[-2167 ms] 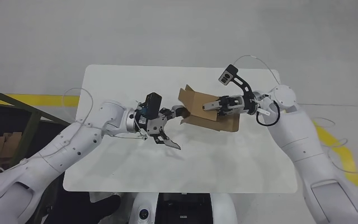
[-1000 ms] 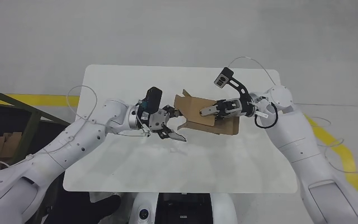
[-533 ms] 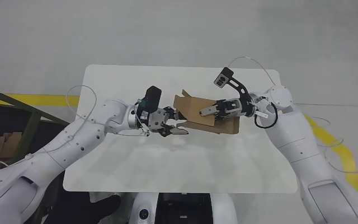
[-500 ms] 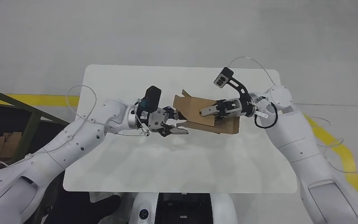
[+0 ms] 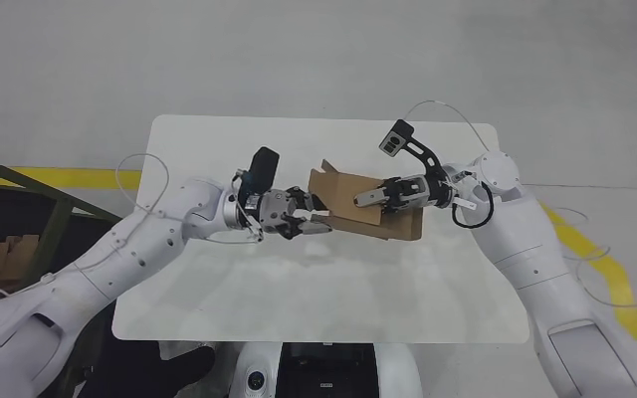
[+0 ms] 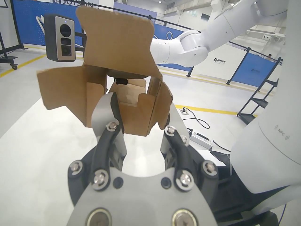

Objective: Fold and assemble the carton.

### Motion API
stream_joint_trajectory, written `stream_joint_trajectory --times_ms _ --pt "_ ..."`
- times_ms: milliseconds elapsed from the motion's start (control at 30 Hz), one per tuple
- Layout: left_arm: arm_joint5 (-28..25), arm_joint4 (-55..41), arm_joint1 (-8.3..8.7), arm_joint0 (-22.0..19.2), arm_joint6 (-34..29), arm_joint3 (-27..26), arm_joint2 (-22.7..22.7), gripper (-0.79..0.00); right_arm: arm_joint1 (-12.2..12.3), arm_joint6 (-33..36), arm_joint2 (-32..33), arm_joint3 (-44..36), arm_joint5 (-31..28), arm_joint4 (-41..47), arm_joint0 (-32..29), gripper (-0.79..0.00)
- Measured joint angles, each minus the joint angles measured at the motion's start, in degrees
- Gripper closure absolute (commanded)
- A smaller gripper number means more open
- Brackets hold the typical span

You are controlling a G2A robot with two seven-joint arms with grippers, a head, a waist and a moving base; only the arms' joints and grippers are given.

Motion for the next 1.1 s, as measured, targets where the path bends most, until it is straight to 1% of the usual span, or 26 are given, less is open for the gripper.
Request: stream_joint_trajectory --times_ms 333,533,833,1100 --pt "0.0 -5.9 1.33 -2.4 -1.0 0.3 3.5 -0.366 0.0 0.0 -0.2 0.0 -0.1 0.2 0.2 0.0" --pt "0.0 -8.7 1.76 -3.7 -1.6 1.2 5.1 -0.342 0.1 0.0 -0.4 -0.3 -0.1 0.1 0.3 0.0" --pt "0.0 -9.2 1.21 -4.5 -2.5 1.9 5.2 -0.326 0.1 0.0 -0.5 -0.6 -0.1 0.0 0.2 0.0" --pt "0.0 -8.5 0.55 -4.3 -3.7 2.8 3.5 -0.305 0.1 0.0 -0.7 -1.0 -0.2 -0.1 0.1 0.0"
